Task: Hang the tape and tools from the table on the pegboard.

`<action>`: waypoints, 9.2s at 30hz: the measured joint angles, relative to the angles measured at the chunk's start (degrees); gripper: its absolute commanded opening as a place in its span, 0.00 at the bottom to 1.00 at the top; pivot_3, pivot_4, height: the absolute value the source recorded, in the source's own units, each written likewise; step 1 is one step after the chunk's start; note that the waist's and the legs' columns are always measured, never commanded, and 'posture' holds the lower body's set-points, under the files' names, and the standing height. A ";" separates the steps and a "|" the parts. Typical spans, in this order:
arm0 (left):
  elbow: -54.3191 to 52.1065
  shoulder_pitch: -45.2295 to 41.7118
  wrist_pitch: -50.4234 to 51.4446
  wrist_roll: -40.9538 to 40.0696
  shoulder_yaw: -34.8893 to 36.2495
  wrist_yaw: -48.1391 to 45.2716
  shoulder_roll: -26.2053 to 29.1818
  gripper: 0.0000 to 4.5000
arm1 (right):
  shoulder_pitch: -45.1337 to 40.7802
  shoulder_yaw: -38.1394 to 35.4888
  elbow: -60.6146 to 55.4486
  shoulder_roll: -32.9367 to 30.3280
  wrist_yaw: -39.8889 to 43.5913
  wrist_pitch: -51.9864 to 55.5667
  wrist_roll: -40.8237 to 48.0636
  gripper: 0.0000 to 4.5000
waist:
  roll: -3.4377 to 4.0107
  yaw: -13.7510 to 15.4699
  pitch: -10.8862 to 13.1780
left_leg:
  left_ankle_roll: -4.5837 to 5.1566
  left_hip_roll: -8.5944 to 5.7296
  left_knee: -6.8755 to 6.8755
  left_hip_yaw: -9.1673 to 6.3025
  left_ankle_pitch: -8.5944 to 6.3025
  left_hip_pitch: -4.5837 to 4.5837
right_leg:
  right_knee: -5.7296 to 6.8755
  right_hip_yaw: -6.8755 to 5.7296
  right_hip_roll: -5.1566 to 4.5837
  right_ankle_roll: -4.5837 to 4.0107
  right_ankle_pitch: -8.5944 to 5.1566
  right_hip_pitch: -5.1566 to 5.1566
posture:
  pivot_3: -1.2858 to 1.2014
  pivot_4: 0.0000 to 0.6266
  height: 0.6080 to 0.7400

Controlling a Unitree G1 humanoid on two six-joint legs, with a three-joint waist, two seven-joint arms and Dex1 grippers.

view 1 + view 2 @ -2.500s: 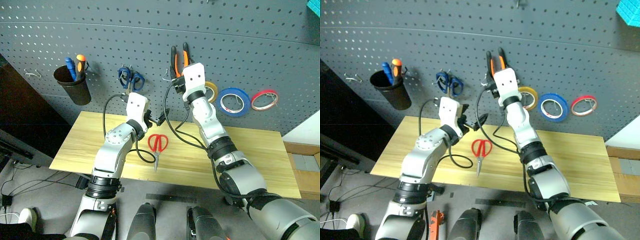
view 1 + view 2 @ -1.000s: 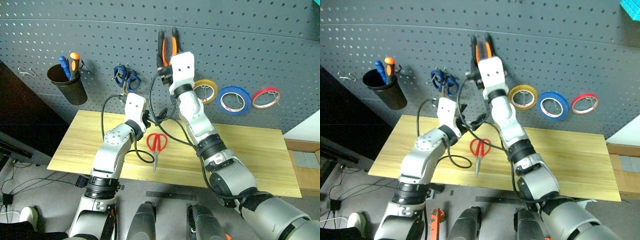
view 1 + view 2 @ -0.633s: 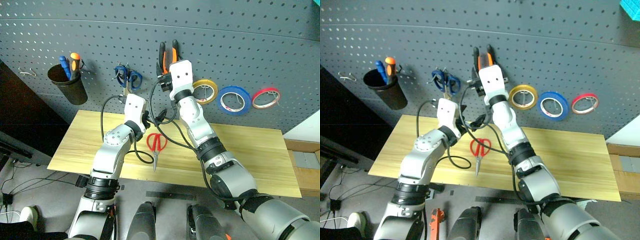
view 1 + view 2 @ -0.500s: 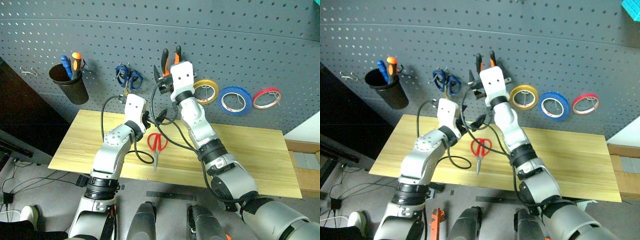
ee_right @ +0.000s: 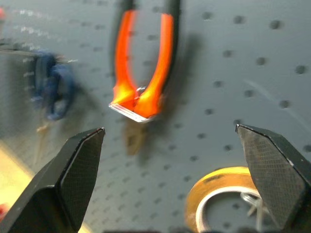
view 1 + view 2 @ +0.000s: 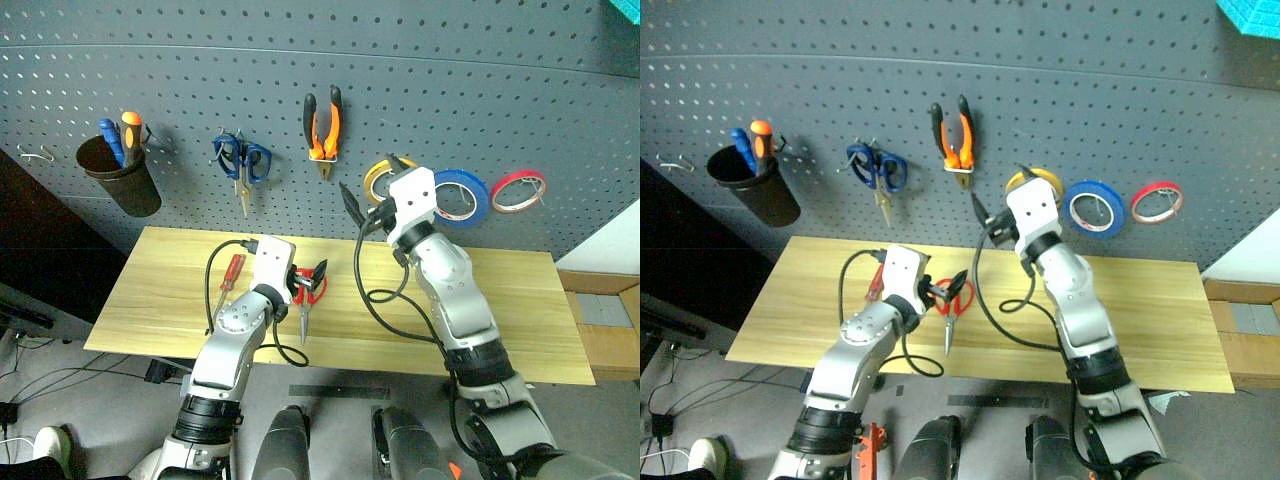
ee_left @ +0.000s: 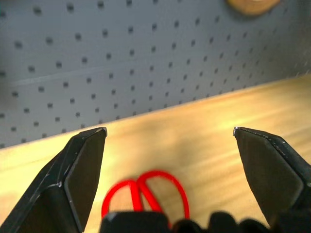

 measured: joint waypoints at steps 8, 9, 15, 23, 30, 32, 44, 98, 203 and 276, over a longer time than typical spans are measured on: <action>3.97 3.33 3.36 4.12 -1.46 4.69 -1.72 1.00 | 14.04 4.91 -9.14 -11.36 12.65 2.63 4.03 0.99 | -0.07 -0.82 0.08 | 0.01 -0.06 -0.01 -0.01 -0.01 0.03 | -0.10 0.01 -0.04 0.08 -0.05 0.10 | 0.54 0.42 1.00; 4.20 4.19 4.24 4.21 -1.55 5.01 -2.36 1.00 | 16.00 5.36 -9.09 -12.60 13.56 1.56 3.94 0.99 | -0.09 -1.02 0.11 | 0.01 -0.05 -0.02 -0.01 -0.01 0.04 | -0.09 0.00 -0.02 0.08 -0.05 0.10 | 0.53 0.42 1.00; 6.25 7.40 7.75 5.63 -3.89 6.14 -3.52 1.00 | 21.21 7.95 -9.14 -15.40 19.27 -0.35 4.97 0.99 | -0.36 -2.55 0.54 | 0.01 -0.03 -0.03 0.00 -0.01 0.21 | -0.02 0.06 0.01 0.28 -0.17 0.16 | 0.53 0.44 1.00; 5.89 6.92 12.69 9.86 -5.40 9.01 -3.59 1.00 | 22.01 8.61 -9.20 -16.91 26.01 0.37 9.34 0.99 | -0.55 -2.84 0.95 | 0.00 -0.04 -0.02 0.01 -0.01 0.32 | -0.02 0.09 0.02 0.38 -0.23 0.25 | 0.52 0.45 1.00; 5.80 5.71 15.57 11.25 -6.51 9.61 -3.99 1.00 | 21.46 9.56 -8.09 -17.12 28.95 -0.90 10.00 0.99 | -0.56 -2.93 1.00 | -0.01 -0.04 -0.02 0.01 -0.02 0.54 | -0.07 0.09 0.01 0.40 -0.24 0.50 | 0.52 0.46 1.00; 5.90 5.38 15.90 11.44 -6.59 9.59 -3.95 0.92 | 21.38 9.56 -7.62 -17.10 29.07 -1.00 10.15 1.00 | -0.56 -2.93 1.03 | -0.01 -0.04 -0.01 0.00 -0.02 0.55 | -0.07 0.09 0.01 0.40 -0.24 0.51 | 0.52 0.46 1.00; 5.65 5.36 16.59 12.71 -7.22 9.95 -3.37 0.04 | 19.29 9.58 -5.25 -15.79 28.89 -2.24 10.14 1.00 | -0.54 -2.94 1.16 | -0.01 -0.04 -0.04 0.00 -0.02 0.55 | -0.08 0.08 0.01 0.41 -0.24 0.51 | 0.53 0.44 1.00; 11.39 4.11 7.61 9.72 -1.16 -3.15 7.70 0.57 | 14.08 9.51 3.76 -12.47 29.59 -8.57 8.39 1.00 | -0.56 -1.11 1.13 | -0.06 -0.05 -0.03 -0.06 -0.03 0.53 | -0.06 -0.03 -0.05 0.09 -0.06 0.53 | 0.56 0.35 1.00; -9.93 23.55 -15.66 5.02 7.46 3.57 0.81 0.06 | 15.33 4.29 -2.65 -6.79 20.67 -9.53 13.92 1.00 | -0.81 0.53 -2.03 | -0.06 -0.04 0.06 -0.01 -0.03 1.01 | 0.06 -0.02 -0.06 0.05 -0.04 1.00 | 0.59 0.23 1.00; 8.62 -3.23 -15.87 0.05 13.83 4.93 2.87 0.06 | 9.30 -0.59 -4.94 -3.54 14.66 -5.74 18.28 1.00 | -0.94 0.38 -3.57 | -0.04 -0.01 0.00 0.10 -0.01 1.39 | 0.08 0.06 0.04 0.04 -0.03 1.29 | 0.58 0.18 1.00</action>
